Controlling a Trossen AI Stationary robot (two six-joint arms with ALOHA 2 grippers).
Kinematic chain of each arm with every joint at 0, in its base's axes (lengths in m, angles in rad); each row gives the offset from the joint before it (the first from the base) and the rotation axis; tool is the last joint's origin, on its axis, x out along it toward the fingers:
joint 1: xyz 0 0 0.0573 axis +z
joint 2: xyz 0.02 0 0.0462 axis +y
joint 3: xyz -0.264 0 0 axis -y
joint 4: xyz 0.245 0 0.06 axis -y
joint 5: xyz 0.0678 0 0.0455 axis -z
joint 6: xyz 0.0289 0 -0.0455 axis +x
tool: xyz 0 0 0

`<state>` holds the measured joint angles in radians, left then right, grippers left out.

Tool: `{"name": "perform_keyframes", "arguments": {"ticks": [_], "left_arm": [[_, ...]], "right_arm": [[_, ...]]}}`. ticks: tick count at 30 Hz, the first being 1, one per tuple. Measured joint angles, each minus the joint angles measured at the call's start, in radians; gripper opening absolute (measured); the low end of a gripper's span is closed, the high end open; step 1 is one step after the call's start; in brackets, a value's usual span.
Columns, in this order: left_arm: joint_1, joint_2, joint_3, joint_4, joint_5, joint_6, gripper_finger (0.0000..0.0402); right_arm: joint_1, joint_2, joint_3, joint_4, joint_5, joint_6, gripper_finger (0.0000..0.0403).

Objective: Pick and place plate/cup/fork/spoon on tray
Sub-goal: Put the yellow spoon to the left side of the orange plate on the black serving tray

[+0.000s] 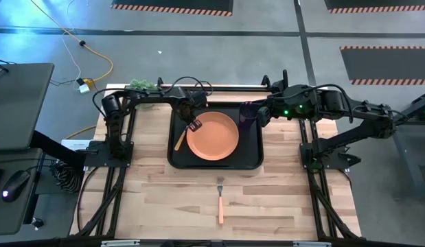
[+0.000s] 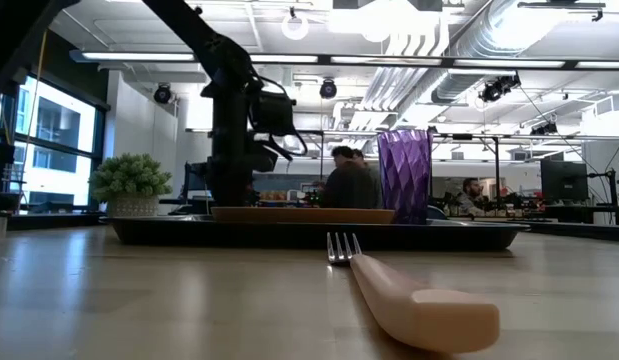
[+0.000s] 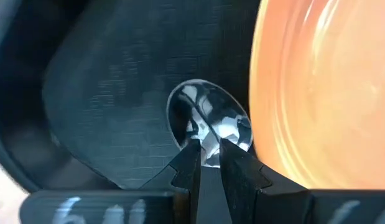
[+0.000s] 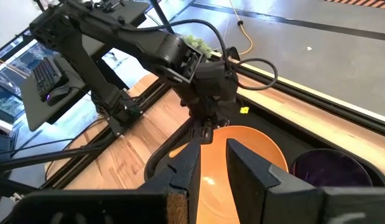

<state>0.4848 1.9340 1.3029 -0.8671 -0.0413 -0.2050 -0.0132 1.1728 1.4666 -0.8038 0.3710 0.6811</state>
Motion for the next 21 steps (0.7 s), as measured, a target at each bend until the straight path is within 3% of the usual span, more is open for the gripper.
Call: {"name": "perform_keyframes", "arguments": {"ticks": [21], "left_arm": [[0.006,0.006,0.0,0.002,-0.008,0.0,0.0051]], "right_arm": [[0.0,0.0,0.0,0.004,0.0,0.0,0.0067]]}}
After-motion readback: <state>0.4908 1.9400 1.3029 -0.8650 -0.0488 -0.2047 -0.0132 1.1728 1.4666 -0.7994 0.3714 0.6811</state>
